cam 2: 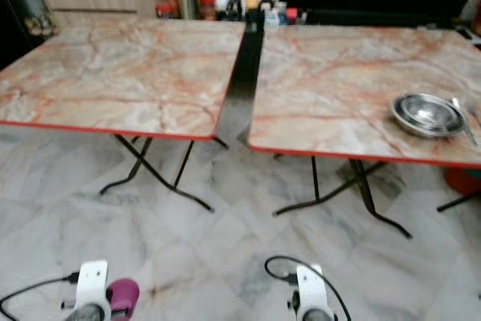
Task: Setting the table
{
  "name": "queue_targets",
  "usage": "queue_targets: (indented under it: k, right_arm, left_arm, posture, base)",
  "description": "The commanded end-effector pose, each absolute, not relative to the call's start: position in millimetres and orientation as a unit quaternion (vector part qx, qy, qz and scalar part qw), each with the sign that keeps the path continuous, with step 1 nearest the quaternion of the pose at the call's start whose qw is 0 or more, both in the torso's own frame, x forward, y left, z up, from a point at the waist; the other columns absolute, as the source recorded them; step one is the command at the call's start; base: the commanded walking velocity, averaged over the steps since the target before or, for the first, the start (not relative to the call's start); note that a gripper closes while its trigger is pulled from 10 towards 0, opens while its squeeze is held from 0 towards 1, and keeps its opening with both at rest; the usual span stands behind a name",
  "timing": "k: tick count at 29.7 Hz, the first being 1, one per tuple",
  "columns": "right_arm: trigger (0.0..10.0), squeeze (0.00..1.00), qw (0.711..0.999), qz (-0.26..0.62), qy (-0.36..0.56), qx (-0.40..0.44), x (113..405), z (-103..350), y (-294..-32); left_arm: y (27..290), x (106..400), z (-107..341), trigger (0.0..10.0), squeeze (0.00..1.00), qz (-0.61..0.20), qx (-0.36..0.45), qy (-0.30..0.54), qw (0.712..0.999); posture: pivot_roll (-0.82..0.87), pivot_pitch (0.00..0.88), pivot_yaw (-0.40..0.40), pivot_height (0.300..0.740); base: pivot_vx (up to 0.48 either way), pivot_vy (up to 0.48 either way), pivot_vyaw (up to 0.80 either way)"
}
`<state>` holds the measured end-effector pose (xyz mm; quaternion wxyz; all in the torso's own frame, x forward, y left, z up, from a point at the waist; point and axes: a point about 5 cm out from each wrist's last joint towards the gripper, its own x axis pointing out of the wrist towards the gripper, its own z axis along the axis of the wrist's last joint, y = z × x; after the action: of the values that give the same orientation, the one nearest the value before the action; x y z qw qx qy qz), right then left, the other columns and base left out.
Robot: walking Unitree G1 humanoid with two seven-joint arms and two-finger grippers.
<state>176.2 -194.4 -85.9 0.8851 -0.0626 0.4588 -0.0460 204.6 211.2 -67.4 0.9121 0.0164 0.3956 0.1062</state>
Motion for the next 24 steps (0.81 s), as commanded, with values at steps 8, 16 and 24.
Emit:
queue_targets:
  k: [8, 16, 24]
  right_arm:
    - [10.0, 0.0, 0.892, -0.054, 0.445, -0.055, 185, -82, -192]
    - [10.0, 0.0, 0.892, -0.059, 0.445, -0.055, 184, -82, -195]
    - [10.0, 0.0, 0.892, -0.058, 0.445, -0.057, 184, -82, -196]
  left_arm:
    - [212, 209, -64, 10.0, 0.0, 0.101, 0.017, 0.385, 0.917]
    - [207, 211, -64, 10.0, 0.0, 0.089, 0.016, 0.384, 0.919]
    - [204, 211, -65, 10.0, 0.0, 0.084, 0.014, 0.386, 0.919]
  posture:
    - [-0.09, 0.0, 0.024, 0.728]
    - [-0.09, 0.0, 0.02, 0.728]
    - [-0.09, 0.0, 0.017, 0.728]
  base:
    - [0.03, -0.328, 0.0]
    - [0.03, -0.327, 0.0]
    - [0.18, -0.326, 0.0]
